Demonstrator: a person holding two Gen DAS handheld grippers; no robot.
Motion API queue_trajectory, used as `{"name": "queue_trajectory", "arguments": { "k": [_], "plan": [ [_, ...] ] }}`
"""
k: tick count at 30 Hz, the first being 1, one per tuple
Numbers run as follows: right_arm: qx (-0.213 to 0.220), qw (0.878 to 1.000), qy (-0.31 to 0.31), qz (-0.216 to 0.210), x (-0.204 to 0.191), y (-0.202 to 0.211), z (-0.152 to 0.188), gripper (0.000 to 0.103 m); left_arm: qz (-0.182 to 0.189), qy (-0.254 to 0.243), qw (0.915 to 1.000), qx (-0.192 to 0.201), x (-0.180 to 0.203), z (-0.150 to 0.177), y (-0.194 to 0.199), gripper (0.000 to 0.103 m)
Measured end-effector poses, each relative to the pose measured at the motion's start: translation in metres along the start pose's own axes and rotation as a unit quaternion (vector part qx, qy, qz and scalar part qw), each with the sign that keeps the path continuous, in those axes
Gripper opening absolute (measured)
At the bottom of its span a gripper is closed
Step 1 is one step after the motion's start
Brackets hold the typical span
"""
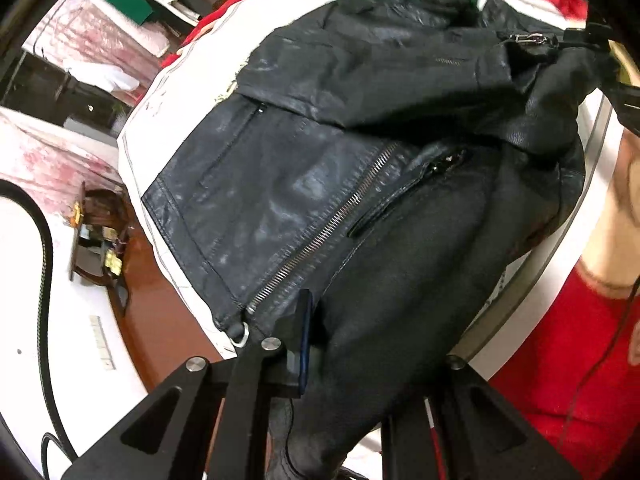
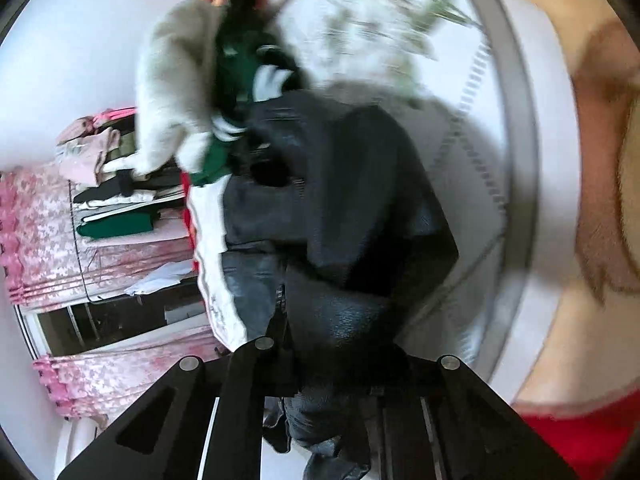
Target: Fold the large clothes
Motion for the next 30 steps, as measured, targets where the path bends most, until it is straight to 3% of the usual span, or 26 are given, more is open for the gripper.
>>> {"name": "queue_trajectory", "arguments": {
  "k": [6, 16, 24, 30],
  "plan": [
    [0.014, 0.999, 0.034, 0.017, -0.057, 0.010, 0.018, 0.012, 0.058, 0.019, 0.9981, 0.006, -0.047, -0.019, 0.010, 0.009],
    [0.044, 0.995, 0.060, 0.068, -0.140, -0.016, 0.042, 0.012, 0.160, 0.011, 0.9870, -0.007, -0.118, -0.057, 0.001, 0.009],
    [0.051, 0.988, 0.086, 0.115, -0.214, -0.083, 0.053, 0.011, 0.199, 0.018, 0.9796, -0.016, -0.174, -0.085, -0.024, 0.010],
    [0.038, 0.980, 0.112, 0.161, -0.247, -0.154, 0.054, 0.011, 0.198, 0.046, 0.9783, -0.039, -0.217, -0.106, -0.071, 0.016]
  ]
}}
Point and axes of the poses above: each gripper's, at about its wrist camera, not at the fingertips, and y roughly against the way its jaws point, x to its right, z to its underside, the point moved 3 cm from there along -y, roughly the way its jaws point, and after that the axes turned 5 degrees about -y, right-handed, at the moved point
